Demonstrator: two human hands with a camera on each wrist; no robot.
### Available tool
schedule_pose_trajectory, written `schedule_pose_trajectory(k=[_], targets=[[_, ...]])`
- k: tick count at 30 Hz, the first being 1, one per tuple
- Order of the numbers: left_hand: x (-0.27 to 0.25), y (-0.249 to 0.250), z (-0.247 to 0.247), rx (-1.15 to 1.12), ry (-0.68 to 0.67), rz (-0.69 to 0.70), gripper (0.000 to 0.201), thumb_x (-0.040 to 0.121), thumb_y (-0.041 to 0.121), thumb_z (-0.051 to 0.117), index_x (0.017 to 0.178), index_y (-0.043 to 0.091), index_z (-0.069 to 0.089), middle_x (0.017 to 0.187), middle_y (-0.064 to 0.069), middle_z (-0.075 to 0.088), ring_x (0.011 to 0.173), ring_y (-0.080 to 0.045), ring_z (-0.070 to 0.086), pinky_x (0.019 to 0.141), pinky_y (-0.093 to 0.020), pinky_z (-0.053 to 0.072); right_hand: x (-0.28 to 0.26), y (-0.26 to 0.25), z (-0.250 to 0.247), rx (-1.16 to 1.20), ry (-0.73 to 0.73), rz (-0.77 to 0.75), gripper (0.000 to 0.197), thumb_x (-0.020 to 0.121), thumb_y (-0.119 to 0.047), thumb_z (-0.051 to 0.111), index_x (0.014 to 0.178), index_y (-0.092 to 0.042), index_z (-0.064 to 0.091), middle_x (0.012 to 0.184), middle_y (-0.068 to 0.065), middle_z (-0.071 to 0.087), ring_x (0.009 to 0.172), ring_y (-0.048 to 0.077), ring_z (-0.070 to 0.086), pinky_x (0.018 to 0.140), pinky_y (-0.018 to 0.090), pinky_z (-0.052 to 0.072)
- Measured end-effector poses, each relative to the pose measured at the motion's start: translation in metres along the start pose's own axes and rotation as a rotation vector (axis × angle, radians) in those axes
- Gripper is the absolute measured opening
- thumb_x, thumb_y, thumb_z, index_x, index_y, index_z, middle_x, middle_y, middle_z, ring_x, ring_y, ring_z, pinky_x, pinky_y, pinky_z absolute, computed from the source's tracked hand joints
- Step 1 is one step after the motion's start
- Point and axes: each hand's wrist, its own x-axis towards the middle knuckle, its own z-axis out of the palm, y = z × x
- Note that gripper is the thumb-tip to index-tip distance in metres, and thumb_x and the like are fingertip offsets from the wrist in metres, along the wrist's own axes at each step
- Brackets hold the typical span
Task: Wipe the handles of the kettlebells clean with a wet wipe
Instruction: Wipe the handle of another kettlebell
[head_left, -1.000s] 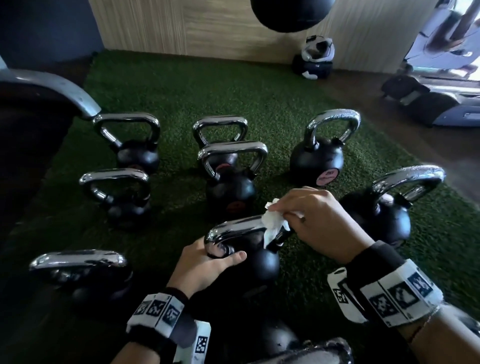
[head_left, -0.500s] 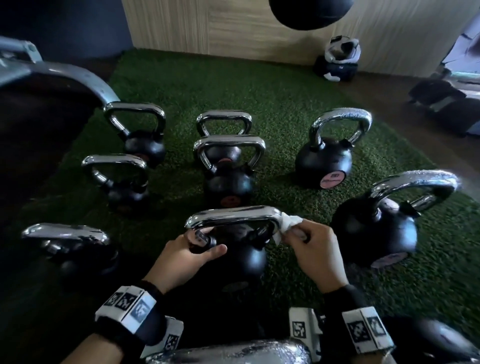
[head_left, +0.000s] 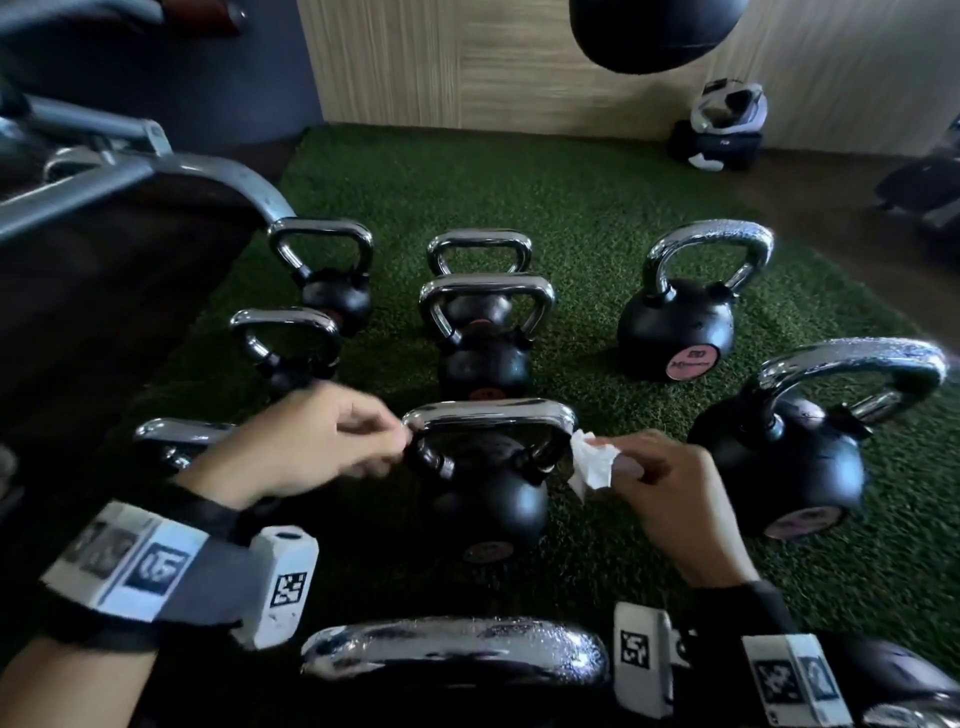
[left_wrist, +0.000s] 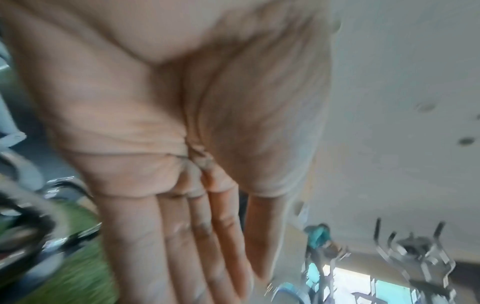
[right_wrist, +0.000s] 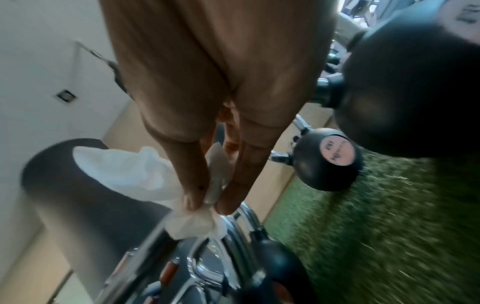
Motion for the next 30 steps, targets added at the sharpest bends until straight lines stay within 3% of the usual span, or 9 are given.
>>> schedule_pose_trajectory(k=[4,6,9,12,18,21,24,28,30], targets=[[-0.005,0.069,-0.001,-0.206,0.016,0.250,0.038,0.087,0.037,0.068,0.122,0.024,0.073,0.110,0.006,0.079,0.105,-0.009,0.074,0.091,-0.024,0.059,0.010,-0.055,-0.006,0.044,-0.063,-0.193,0.020,0.076,-0.015,0.085,0.093,-0.026,0.084,0.085,-0.010,0.076,0.075,0.004,0.067,0.069,0.020,0.050],[-0.001,0.091,0.011,-0.162,-0.069,0.294,0.045,0.091,0.038,0.066,0.134,0.025,0.066,0.123,0.012,0.073,0.113,0.001,0.068,0.093,-0.015,0.054,0.017,-0.073,-0.001,0.039,-0.044,-0.263,0.014,0.076,-0.022,0.082,0.090,-0.025,0.082,0.084,-0.010,0.075,0.074,0.006,0.068,0.069,0.027,0.055],[0.009,0.101,0.028,-0.062,-0.106,0.374,0.043,0.096,0.032,0.066,0.138,0.023,0.063,0.130,0.020,0.067,0.119,0.012,0.059,0.097,-0.004,0.042,0.025,-0.085,0.009,0.118,0.015,-0.310,0.023,0.074,-0.008,0.087,0.088,-0.019,0.073,0.084,-0.004,0.073,0.072,0.017,0.071,0.064,0.042,0.059],[0.014,0.099,0.034,-0.113,-0.081,0.390,0.037,0.095,0.027,0.070,0.132,0.020,0.069,0.122,0.015,0.073,0.115,0.004,0.066,0.100,-0.011,0.047,0.029,-0.093,0.015,0.174,0.063,-0.322,0.028,0.074,-0.006,0.088,0.088,-0.016,0.066,0.079,-0.002,0.073,0.071,0.018,0.071,0.064,0.044,0.060],[0.024,0.054,0.023,0.113,0.299,0.455,0.027,0.086,0.038,0.079,0.112,0.027,0.080,0.099,0.015,0.079,0.093,-0.006,0.075,0.088,-0.036,0.059,0.035,-0.044,0.014,0.298,-0.051,-0.163,0.037,0.082,0.001,0.081,0.111,-0.018,0.067,0.103,0.004,0.078,0.093,0.022,0.076,0.084,0.038,0.062],[0.025,0.029,0.031,0.230,0.486,0.560,0.019,0.085,0.029,0.081,0.103,0.023,0.081,0.099,0.013,0.077,0.089,-0.002,0.072,0.083,-0.034,0.058,0.033,0.013,0.025,0.218,-0.080,0.013,0.051,0.071,-0.011,0.086,0.113,-0.034,0.067,0.106,0.001,0.077,0.092,0.020,0.074,0.087,0.041,0.062],[0.029,0.020,0.050,0.268,0.539,0.646,0.015,0.086,0.021,0.082,0.100,0.016,0.082,0.102,0.009,0.078,0.089,-0.004,0.072,0.078,-0.033,0.060,0.028,0.041,0.050,0.316,-0.215,0.162,0.048,0.075,-0.008,0.089,0.116,-0.028,0.071,0.108,0.002,0.079,0.103,0.026,0.076,0.093,0.042,0.061],[0.026,0.004,0.056,0.283,0.638,0.658,0.019,0.087,0.020,0.082,0.106,0.019,0.082,0.093,0.006,0.079,0.079,-0.010,0.072,0.070,-0.033,0.059,0.022,0.052,0.077,0.231,-0.143,0.125,0.034,0.077,-0.035,0.089,0.108,-0.031,0.076,0.105,-0.006,0.079,0.104,0.014,0.075,0.094,0.041,0.061],[0.021,-0.017,0.048,0.218,0.746,0.589,0.020,0.087,0.021,0.082,0.107,0.020,0.082,0.086,0.008,0.078,0.072,-0.008,0.071,0.062,-0.034,0.056,0.020,0.055,0.079,0.279,-0.136,0.136,0.030,0.080,-0.031,0.089,0.107,-0.030,0.076,0.106,-0.005,0.079,0.105,0.013,0.074,0.096,0.045,0.060]])
